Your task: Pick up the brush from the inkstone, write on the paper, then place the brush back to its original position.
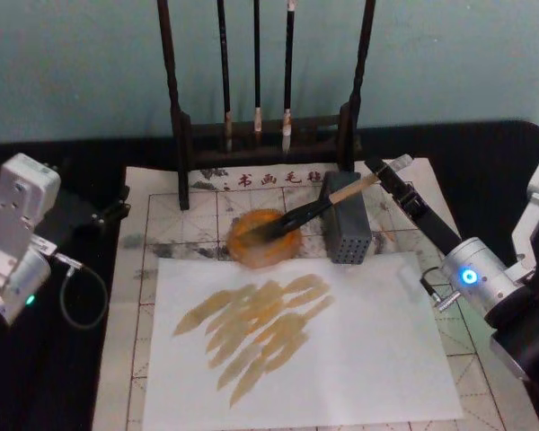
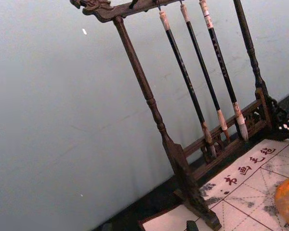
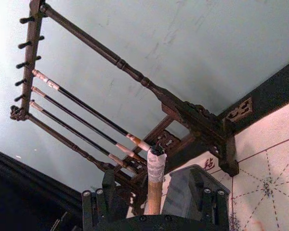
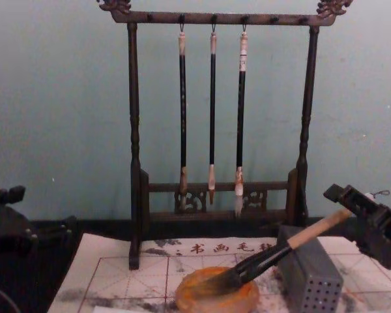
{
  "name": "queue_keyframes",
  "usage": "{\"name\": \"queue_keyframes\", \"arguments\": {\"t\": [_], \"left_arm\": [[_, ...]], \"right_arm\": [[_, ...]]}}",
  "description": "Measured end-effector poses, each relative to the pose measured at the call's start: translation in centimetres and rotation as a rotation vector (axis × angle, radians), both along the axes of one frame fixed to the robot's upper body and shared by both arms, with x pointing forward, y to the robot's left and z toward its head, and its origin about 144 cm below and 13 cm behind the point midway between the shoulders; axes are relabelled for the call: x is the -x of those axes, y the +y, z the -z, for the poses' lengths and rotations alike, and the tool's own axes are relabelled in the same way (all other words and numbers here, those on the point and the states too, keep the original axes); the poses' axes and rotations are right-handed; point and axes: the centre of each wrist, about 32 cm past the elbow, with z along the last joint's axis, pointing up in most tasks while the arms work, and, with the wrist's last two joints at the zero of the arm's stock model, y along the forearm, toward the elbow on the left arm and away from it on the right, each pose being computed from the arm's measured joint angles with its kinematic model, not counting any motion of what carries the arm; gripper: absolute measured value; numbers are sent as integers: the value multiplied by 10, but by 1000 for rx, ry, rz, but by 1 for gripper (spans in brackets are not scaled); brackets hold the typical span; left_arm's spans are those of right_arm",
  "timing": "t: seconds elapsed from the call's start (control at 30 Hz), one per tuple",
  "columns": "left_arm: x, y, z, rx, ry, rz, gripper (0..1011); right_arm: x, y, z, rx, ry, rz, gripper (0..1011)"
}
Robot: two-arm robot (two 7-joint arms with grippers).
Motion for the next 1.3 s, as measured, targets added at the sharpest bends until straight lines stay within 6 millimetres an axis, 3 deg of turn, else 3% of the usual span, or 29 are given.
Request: {"name": "queue_keyframes", "arguments": {"t": [0.77,1.0,1.3], "left_arm": [[0,0,0,0,0,0,1001],[0,0,0,0,0,0,1001],[0,0,0,0,0,0,1001]], "right_arm": [[0,0,0,1,0,3,1000],[0,0,0,2,0,3,869],[0,0,0,3,0,3,602]]}}
